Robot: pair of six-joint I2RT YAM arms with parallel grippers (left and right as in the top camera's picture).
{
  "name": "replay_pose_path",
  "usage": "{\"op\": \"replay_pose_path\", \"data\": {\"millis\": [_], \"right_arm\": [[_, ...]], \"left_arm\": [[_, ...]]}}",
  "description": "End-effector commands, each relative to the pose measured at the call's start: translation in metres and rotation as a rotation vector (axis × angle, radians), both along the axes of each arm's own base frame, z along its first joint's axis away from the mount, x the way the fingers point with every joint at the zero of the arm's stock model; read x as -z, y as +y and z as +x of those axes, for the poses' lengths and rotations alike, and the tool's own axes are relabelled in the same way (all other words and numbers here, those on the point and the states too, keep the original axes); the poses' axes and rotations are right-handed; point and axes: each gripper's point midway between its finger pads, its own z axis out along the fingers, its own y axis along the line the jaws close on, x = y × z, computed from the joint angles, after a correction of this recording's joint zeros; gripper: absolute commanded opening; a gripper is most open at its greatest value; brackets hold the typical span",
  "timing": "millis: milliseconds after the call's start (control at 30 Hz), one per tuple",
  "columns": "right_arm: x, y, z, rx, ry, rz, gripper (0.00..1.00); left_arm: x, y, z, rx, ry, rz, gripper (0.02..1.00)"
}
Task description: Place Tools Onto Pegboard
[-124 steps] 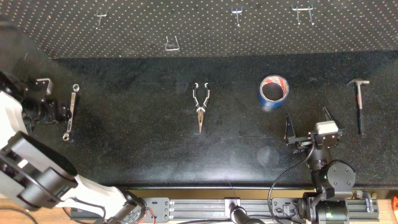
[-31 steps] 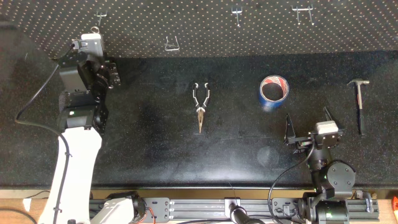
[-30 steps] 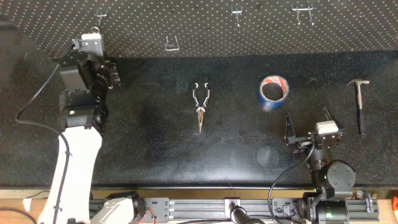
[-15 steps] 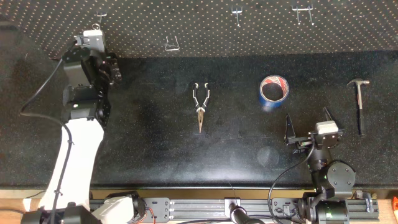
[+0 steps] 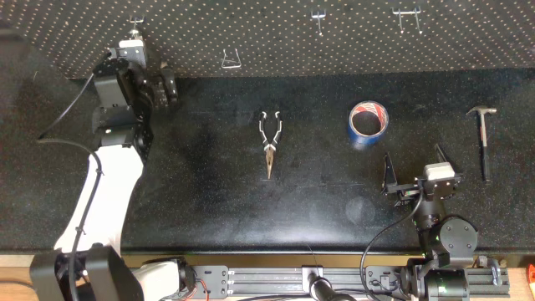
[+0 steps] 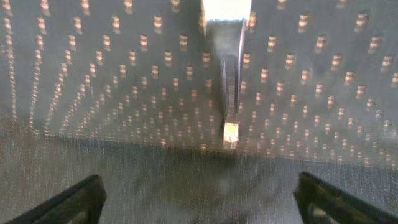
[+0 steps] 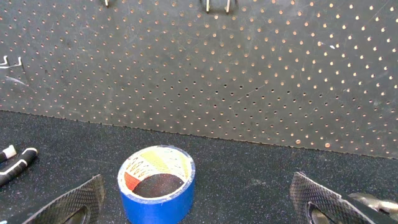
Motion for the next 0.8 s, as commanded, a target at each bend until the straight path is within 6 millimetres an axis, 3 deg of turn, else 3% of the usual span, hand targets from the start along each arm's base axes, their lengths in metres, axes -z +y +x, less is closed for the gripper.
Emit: {"op": "replay_pose_path", "data": {"millis": [33, 133, 233, 300, 367, 433, 500, 700, 800], "right_arm": [[0.001, -0.002, 0.0, 0.011, -0.001, -0.011, 0.976], [0.001, -0.002, 0.0, 0.011, -0.001, -0.011, 0.976], [0.001, -0.002, 0.0, 0.011, -0.002, -0.011, 0.976], [0.001, -0.002, 0.0, 0.011, -0.001, -0.011, 0.976], [0.001, -0.002, 0.0, 0.011, -0.001, -0.011, 0.976], [0.001, -0.002, 0.0, 0.011, -0.001, -0.011, 0.976], [0.001, -0.002, 0.0, 0.011, -0.001, -0.011, 0.976], [0.001, -0.002, 0.0, 0.011, -0.002, -0.011, 0.976], [0.001, -0.002, 0.0, 0.011, -0.001, -0.011, 0.976]], "left_arm": [[-0.051, -0.006, -0.03, 0.005, -0.056, 0.009, 0.996], [-0.082, -0.029, -0.069, 0.066, -0.08, -0.007, 0.993], [-0.085, -0.037, -0.106, 0.083, -0.035, -0.016, 0.993], [-0.092, -0.042, -0.112, 0.104, -0.056, -0.033, 0.993], [-0.092, -0.065, -0.117, 0.166, -0.057, -0.165, 0.993], [-0.076, -0.069, -0.122, 0.077, 0.005, -0.294, 0.996], [-0.049, -0.084, -0.128, 0.041, 0.123, -0.312, 0.996], [0.016, -0.166, -0.131, 0.047, 0.401, -0.361, 0.996], [0.045, -0.203, -0.124, 0.073, 0.57, -0.3, 0.996]]}}
